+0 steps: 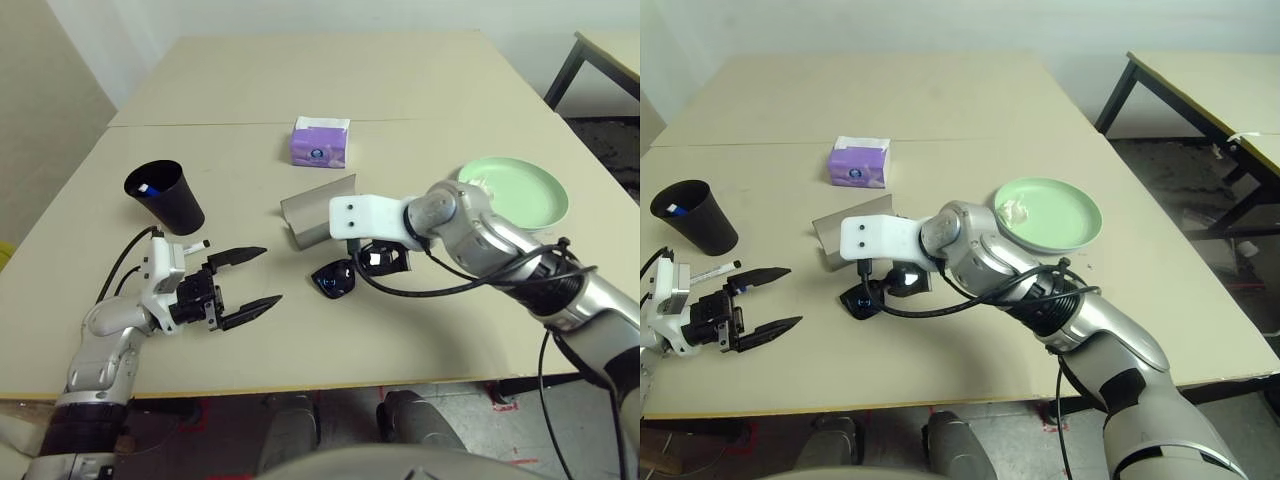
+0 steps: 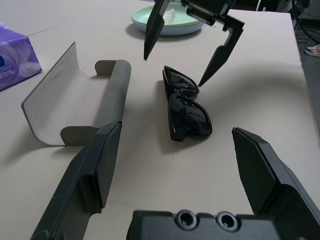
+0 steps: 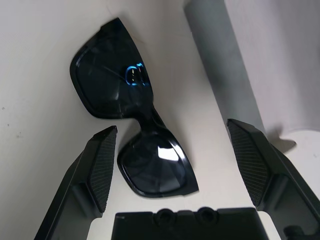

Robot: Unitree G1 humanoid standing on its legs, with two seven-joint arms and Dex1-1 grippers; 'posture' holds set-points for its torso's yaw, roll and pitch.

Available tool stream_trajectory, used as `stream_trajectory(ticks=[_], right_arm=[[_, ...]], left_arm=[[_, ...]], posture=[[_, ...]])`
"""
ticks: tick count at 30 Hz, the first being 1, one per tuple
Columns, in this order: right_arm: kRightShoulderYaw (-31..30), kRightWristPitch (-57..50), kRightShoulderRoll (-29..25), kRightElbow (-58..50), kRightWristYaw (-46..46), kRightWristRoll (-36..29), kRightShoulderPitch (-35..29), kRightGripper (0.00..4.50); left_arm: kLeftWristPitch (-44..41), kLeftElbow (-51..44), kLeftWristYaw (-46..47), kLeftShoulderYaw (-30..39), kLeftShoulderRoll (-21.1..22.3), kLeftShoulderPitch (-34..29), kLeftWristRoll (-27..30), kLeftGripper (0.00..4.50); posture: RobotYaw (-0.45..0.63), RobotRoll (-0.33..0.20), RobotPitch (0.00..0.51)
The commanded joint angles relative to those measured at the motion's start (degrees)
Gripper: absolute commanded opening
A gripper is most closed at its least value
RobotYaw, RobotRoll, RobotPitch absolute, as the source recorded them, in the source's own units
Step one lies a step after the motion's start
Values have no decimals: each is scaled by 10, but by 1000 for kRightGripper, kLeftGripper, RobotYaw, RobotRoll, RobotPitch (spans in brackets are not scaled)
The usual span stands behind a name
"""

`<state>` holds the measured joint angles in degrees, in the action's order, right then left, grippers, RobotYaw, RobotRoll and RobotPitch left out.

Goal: Organize and tidy the items on the table.

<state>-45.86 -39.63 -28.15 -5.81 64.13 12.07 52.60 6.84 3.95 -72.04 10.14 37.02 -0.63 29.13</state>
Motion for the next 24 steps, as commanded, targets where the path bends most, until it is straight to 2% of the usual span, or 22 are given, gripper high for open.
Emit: stream_trajectory(ticks=[1,11,24], right_arm=[[-9,16,11,17,3,10,-12,4484],[-6,52,14,38,9,28,-40,4484],[5,71,29,51,19,38,-38,4484]], left_arm=[[8,-2,0,-5,-3,-6,-8,4500],[7,-2,5,-8,-4,-3,-8,4500],[7,-10,10,-9,-6,-11,-7,4500]], posture=[[-58,0,87],[-62,0,90],[-58,0,93]])
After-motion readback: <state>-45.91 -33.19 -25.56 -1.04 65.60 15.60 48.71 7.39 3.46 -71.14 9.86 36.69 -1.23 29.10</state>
